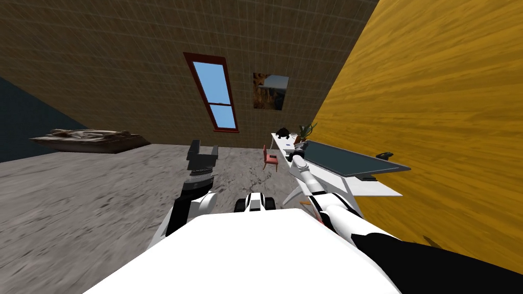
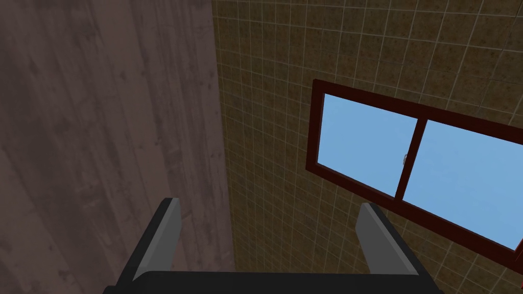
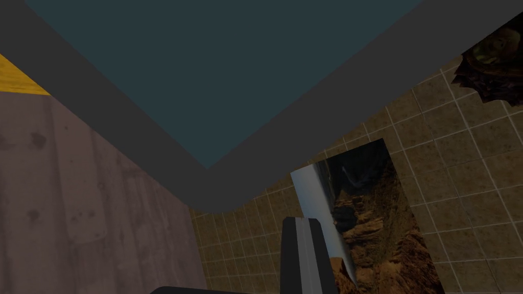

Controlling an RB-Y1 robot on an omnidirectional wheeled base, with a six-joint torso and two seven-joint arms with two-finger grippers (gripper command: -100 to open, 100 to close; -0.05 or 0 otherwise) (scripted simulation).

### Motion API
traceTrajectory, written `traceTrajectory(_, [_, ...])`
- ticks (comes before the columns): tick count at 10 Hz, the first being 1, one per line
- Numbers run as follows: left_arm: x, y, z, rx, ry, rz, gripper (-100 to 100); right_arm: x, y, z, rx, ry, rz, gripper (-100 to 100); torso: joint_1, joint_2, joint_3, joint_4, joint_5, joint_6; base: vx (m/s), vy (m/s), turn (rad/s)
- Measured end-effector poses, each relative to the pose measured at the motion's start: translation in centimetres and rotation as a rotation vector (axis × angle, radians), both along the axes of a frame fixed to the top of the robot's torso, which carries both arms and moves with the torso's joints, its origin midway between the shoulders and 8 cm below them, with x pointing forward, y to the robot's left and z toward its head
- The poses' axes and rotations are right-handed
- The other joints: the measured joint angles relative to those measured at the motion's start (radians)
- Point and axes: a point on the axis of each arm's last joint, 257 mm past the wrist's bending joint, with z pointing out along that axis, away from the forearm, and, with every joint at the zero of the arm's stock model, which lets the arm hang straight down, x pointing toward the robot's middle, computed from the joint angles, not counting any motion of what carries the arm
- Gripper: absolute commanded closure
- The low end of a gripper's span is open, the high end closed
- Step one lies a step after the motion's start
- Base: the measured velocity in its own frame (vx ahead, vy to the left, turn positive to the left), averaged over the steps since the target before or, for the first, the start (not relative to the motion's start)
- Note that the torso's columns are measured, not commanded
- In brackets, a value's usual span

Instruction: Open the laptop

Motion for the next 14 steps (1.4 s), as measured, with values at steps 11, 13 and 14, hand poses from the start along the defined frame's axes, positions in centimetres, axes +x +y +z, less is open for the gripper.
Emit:
traceTrajectory(11, [0.0, 0.0, 0.0, 0.000, 0.000, 0.000, 0, -7.8, 8.1, -1.8, -0.095, -0.145, -0.009, 100, 0.000, -0.001, -0.001, 0.000, 0.000, 0.000, 0.028, -0.056, 0.023])
traceTrajectory(13, [0.0, 0.0, 0.0, 0.000, 0.000, 0.000, 0, -9.7, 9.7, -1.6, -0.107, -0.179, -0.013, 100, 0.000, -0.001, -0.001, 0.000, 0.000, 0.000, 0.011, -0.032, 0.008])
traceTrajectory(14, [0.0, 0.0, 0.0, 0.000, 0.000, 0.000, 0, -9.8, 9.7, -1.5, -0.108, -0.182, -0.014, -100, 0.001, -0.001, -0.001, 0.000, 0.000, 0.000, 0.009, 0.028, -0.079])
